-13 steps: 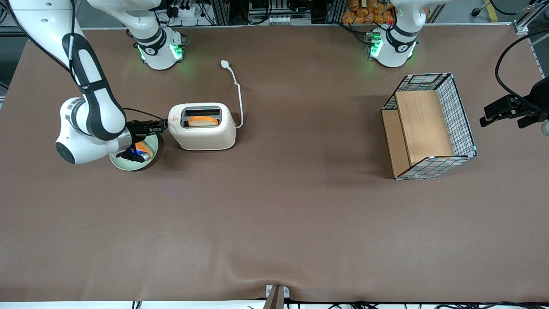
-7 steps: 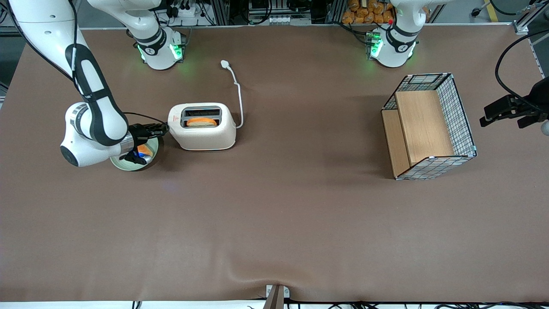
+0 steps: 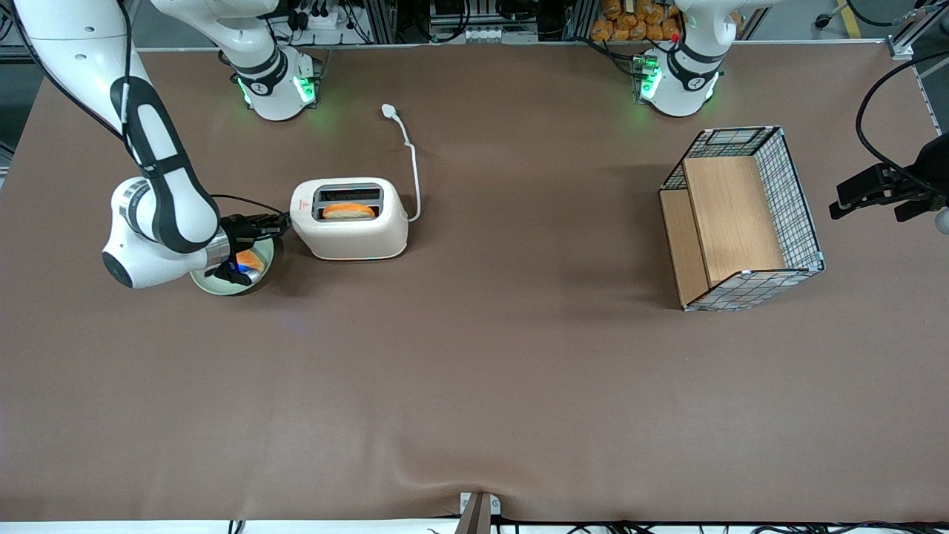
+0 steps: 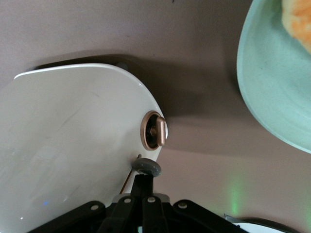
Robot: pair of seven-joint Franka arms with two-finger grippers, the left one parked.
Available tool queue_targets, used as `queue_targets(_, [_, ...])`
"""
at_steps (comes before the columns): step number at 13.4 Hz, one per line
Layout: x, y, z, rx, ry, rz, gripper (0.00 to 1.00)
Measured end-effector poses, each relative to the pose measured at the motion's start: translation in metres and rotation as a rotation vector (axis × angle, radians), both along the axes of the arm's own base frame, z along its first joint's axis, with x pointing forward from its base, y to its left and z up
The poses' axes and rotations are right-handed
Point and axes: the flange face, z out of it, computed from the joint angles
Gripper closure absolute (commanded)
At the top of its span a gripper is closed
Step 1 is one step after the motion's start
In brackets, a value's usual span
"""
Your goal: Press toaster button with right arm
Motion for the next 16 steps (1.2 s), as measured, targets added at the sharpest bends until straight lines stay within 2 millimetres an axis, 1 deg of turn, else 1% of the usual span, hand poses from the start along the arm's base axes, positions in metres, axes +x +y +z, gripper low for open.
queue_targets(2, [0.005,0.001,0.006,0.008,-0.005,0.002,1.0])
queue_targets(4, [0.019,0.0,0.021,0.018,-0.028,0.004,0.98])
queue_targets(5, [0.027,-0.003,0.031,0.022,-0.039,0.004,0.9])
queue_targets(6, [0.034,-0.009,0.041,0.026,-0.048,0.0,0.73])
queue_targets(7, [0.04,-0.016,0.05,0.027,-0.057,-0.007,0.41])
queue_targets(8, [0.046,-0.025,0.059,0.025,-0.071,-0.019,0.0])
queue_targets(11, [0.06,-0.049,0.089,0.01,-0.137,-0.048,0.0])
queue_targets(13, [0.072,-0.057,0.114,-0.023,-0.196,-0.021,0.0])
queue_targets(15, [0.084,-0.062,0.144,-0.079,-0.254,0.033,0.0])
queue_targets(16, [0.089,-0.064,0.162,-0.116,-0.291,0.064,0.0])
